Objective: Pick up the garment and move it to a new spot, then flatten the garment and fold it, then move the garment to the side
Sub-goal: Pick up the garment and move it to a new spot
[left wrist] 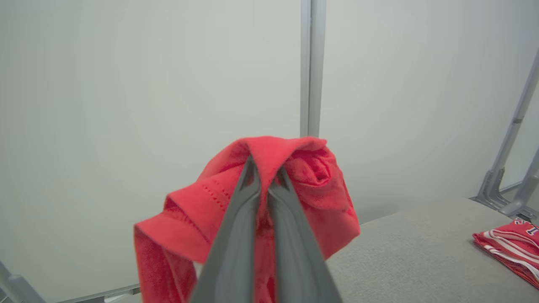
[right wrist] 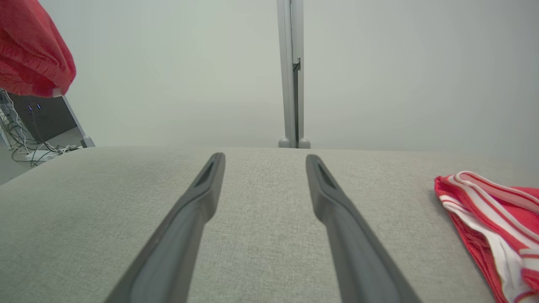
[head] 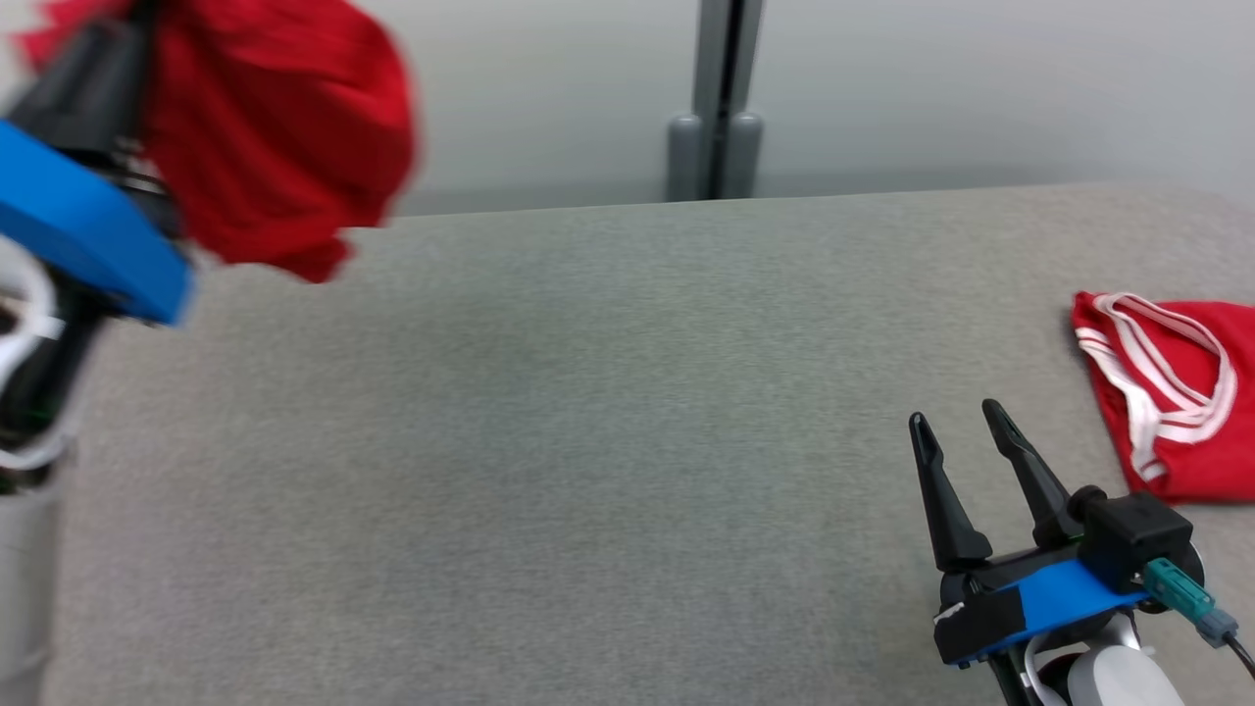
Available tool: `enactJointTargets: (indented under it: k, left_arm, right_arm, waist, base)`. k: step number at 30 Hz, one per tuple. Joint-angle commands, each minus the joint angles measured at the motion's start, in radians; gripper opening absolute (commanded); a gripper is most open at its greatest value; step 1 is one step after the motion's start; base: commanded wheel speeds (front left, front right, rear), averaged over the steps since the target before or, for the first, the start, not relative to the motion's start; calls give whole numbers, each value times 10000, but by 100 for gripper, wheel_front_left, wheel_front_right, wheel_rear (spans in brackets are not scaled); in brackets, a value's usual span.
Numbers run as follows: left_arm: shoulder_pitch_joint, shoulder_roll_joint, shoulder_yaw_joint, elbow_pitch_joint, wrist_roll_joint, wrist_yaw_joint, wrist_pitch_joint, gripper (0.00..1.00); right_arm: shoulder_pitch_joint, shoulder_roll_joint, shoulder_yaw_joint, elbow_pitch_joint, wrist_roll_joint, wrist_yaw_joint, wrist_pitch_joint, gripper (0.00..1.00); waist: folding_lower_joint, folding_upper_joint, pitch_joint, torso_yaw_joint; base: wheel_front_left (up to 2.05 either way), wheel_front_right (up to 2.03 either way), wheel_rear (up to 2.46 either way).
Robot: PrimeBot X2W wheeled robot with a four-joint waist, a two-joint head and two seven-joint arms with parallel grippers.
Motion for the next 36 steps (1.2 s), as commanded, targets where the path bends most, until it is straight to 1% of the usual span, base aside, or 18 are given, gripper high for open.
enactJointTargets:
  k: [1,5,8,11,14,17,18,19,23,27,31,32,33,34,36]
  left_arm:
    - [5,-176,-297,-211,-165,-70,129,0]
    - [247,-546,-1493,-507,-200,-209,413,0]
    - [461,-830,-2281,-210,-118,-252,289,0]
    - [798,-1198,-2891,502,-218,-281,-79,0]
    - [1111,-1549,-3302,1383,-228,-307,-627,0]
    - [1389,-1920,-3683,2319,-21,-318,-1394,0]
    - [1476,-2064,-3824,2623,93,-321,-1720,60]
    - [1558,-2166,-3955,2937,192,-324,-1994,100]
    - [1782,-2696,-4390,3964,199,-324,-2848,100]
    - [2066,-3007,-4372,4181,149,-329,-4058,100]
    - [2551,-2980,-4093,4081,118,-288,-5342,100]
    - [2551,-2980,-4093,4081,118,-288,-5342,100]
    - [2726,-2940,-3981,4043,127,-203,-5677,100]
    - [3108,-2921,-3757,3971,135,-39,-6321,100]
    - [3471,-2834,-3541,3901,137,124,-6855,100]
  right_arm:
    - [111,32,5,-72,-56,2,44,100]
    - [123,91,-2,-169,-74,2,105,100]
    - [78,139,65,-203,-52,2,131,100]
    - [-32,210,179,-210,11,2,116,100]
    - [-170,255,250,-143,78,2,37,100]
    - [-249,278,308,-44,131,2,-22,100]
    - [-256,276,274,-10,127,2,-46,100]
    - [-266,289,269,19,135,2,-83,100]
    - [-192,247,96,69,94,2,-155,100]
    - [8,167,-178,0,-6,2,-110,100]
    - [232,50,-362,-148,-81,2,32,100]
    - [232,50,-362,-148,-81,2,32,100]
    - [282,28,-348,-184,-89,2,102,100]
    - [355,-40,-395,-269,-84,2,215,100]
    - [497,-86,-454,-344,-92,2,295,100]
  waist:
    - [2,-1,-98,-291]
    - [2,-1,43,-861]
    - [2,-1,204,-1352]
    - [2,-1,425,-1906]
    - [2,-1,681,-2382]
    - [2,-1,864,-2776]
    - [2,-1,897,-2860]
    - [2,-1,934,-2953]
    - [2,-1,927,-3022]
    - [2,-1,760,-2707]
    - [2,-1,465,-2148]
    - [2,-1,465,-2148]
    - [2,-1,383,-2007]
    - [2,-1,230,-1678]
    - [2,-1,74,-1334]
  base:
    - [0,0,0]
    - [0,0,0]
    - [0,0,0]
    - [0,0,0]
    - [0,0,0]
    - [0,0,0]
    - [0,0,0]
    - [0,0,0]
    - [0,0,0]
    - [0,0,0]
    - [0,0,0]
    - [0,0,0]
    - [0,0,0]
    - [0,0,0]
    - [0,0,0]
